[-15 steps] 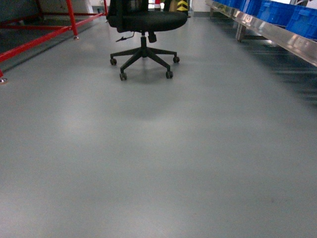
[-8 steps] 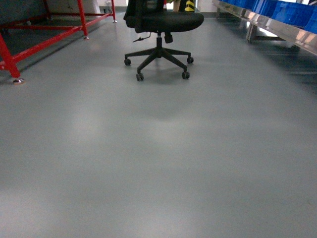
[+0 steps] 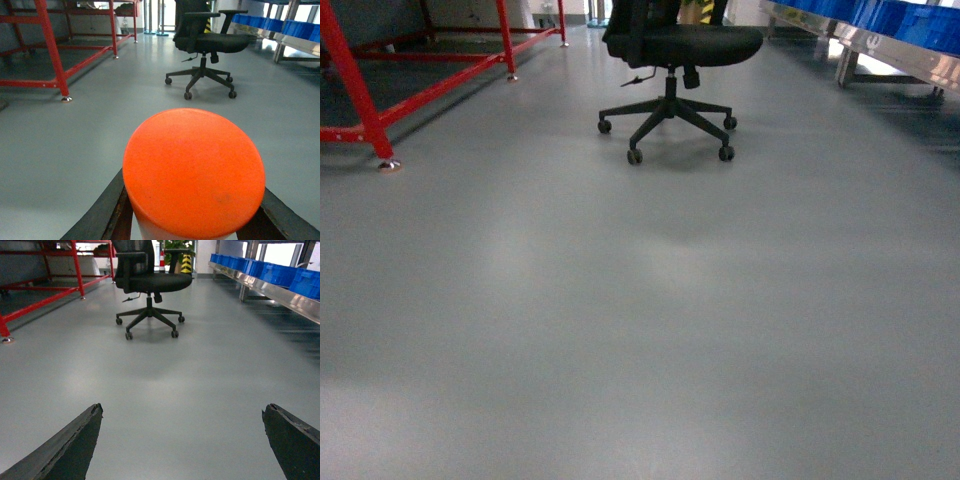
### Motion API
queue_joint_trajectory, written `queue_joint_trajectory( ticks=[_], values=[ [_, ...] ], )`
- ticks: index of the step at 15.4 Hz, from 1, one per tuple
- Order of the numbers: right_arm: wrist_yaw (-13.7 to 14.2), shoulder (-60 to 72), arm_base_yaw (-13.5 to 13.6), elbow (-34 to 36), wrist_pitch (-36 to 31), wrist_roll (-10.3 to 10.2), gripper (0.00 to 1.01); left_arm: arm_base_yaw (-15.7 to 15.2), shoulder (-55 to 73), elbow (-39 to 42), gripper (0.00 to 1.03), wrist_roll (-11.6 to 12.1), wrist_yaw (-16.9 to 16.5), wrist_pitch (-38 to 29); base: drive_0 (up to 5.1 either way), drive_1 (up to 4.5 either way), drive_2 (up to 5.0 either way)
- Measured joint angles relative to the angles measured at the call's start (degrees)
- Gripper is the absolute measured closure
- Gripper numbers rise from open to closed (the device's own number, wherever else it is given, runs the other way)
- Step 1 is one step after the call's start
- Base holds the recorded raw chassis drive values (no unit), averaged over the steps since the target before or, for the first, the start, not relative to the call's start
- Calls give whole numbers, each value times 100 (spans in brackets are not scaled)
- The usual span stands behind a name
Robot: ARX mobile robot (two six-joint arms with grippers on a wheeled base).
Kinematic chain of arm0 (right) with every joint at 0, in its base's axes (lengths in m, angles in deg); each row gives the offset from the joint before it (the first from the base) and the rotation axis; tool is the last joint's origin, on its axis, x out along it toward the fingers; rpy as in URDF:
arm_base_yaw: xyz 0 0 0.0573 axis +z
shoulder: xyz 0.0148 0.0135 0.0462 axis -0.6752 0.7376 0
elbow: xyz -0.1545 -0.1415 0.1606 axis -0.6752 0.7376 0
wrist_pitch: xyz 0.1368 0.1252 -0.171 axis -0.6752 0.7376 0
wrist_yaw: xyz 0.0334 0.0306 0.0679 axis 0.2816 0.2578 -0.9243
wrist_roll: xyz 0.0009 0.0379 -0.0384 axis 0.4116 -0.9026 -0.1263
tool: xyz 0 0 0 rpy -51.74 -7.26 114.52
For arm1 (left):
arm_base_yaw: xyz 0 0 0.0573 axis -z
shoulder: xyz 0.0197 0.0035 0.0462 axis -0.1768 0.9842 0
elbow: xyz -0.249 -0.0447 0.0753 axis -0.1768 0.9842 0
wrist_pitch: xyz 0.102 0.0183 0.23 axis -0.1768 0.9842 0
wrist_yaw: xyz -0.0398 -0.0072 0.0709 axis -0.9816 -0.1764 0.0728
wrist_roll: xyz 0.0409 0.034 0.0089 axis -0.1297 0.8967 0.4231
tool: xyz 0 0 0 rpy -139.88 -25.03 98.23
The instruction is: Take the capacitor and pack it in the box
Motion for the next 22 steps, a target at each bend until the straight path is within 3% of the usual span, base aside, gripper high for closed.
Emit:
queue_joint_trajectory(
  ticks=[22],
  values=[
    [2, -2, 0, 0, 9, 0, 3, 0, 0, 0, 58, -2, 2, 0, -497, 240, 240]
  ],
)
